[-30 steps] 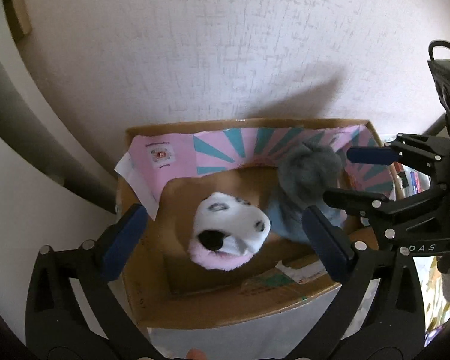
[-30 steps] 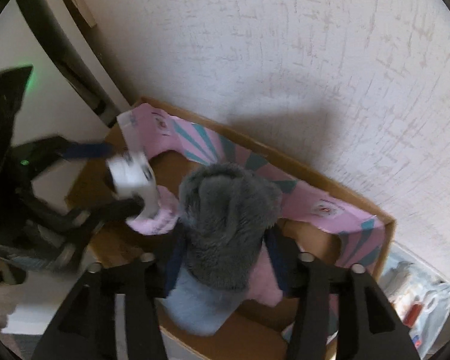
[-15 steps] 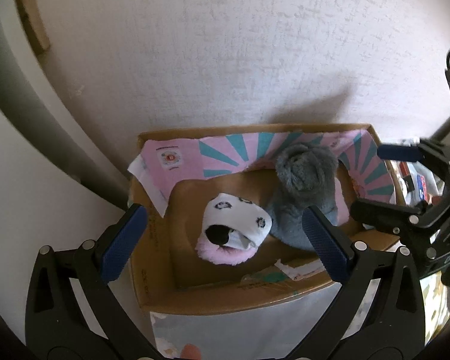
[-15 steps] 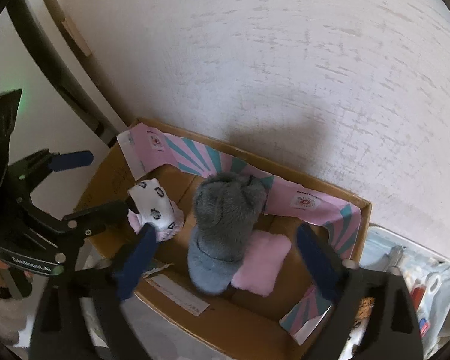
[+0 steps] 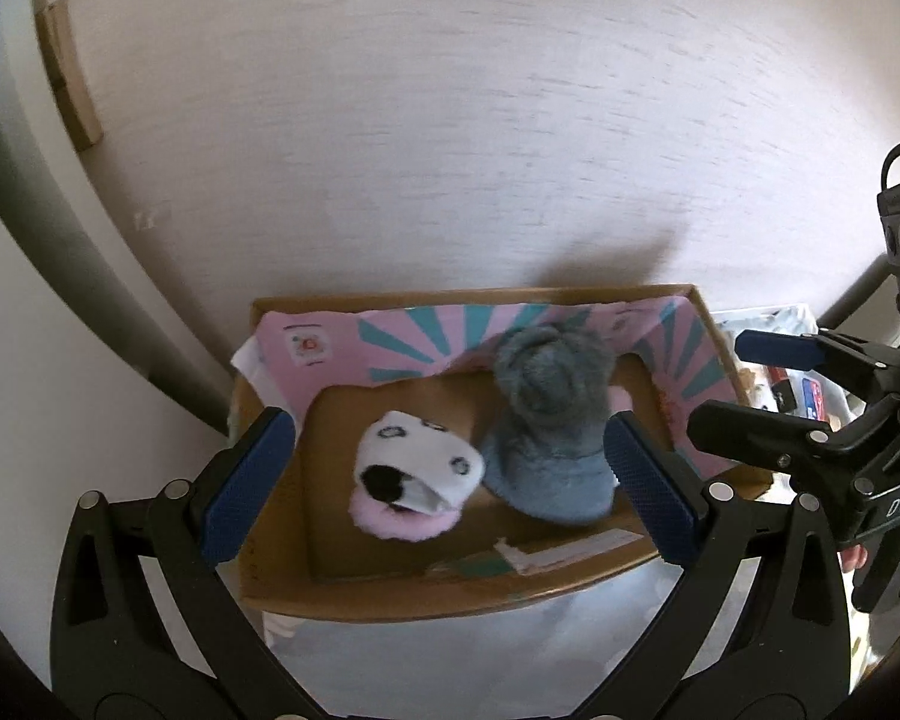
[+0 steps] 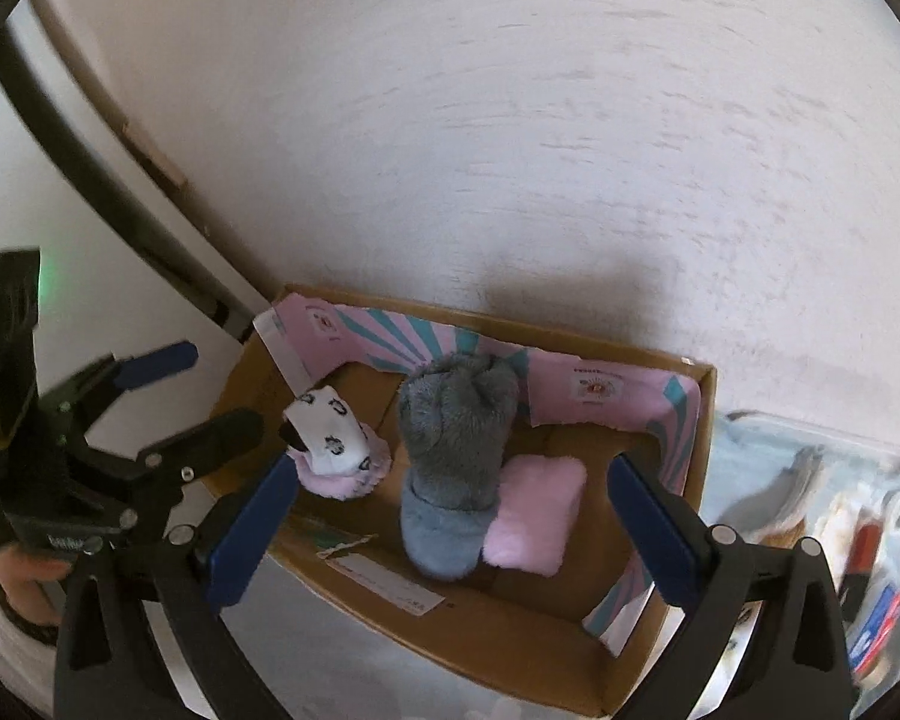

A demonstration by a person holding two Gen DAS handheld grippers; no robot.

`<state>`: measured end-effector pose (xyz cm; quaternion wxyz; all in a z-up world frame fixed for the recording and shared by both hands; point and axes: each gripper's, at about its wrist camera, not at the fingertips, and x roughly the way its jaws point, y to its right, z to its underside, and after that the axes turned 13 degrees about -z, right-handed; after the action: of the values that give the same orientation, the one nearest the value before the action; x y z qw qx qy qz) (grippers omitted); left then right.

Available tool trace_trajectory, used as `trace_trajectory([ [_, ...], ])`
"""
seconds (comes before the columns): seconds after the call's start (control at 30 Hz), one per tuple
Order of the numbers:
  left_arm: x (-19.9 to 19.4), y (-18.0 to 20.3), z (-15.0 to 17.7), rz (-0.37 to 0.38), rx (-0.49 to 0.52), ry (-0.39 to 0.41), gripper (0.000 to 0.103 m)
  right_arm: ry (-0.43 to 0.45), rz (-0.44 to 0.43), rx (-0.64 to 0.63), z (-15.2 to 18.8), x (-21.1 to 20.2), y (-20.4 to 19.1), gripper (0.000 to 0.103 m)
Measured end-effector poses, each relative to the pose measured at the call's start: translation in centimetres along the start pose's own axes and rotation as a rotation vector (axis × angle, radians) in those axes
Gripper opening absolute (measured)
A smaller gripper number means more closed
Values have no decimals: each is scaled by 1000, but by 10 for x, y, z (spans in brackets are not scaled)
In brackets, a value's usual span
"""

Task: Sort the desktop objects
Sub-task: 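Move both tools back over the sheet toward the brown teddy and black plush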

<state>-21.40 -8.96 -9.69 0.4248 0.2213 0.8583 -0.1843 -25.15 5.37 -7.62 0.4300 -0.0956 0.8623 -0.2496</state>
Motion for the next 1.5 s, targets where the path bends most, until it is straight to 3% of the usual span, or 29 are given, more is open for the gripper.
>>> trace_trajectory([
  [0.4,-19,57,-7,68,84,24,103,-11,130,-87,18,-64,17,103],
  [0.67,-45,118,-3,170,172,74,103,30,298,-32,53,-146,58,103],
  [0.87,-55,173,21,211,273,93,103,53,355,57,88,-191,99,103],
  [1.03,-51,204,33,223,322,96,102,48,370,86,114,-204,122,103],
  [1.23,-23,241,27,238,367,40,90,16,353,57,139,-201,140,103],
  [1.4,16,281,14,177,545,4,86,-22,337,34,151,-187,156,103],
  [1.5,43,298,9,153,660,-58,77,-68,322,24,157,-175,168,102],
])
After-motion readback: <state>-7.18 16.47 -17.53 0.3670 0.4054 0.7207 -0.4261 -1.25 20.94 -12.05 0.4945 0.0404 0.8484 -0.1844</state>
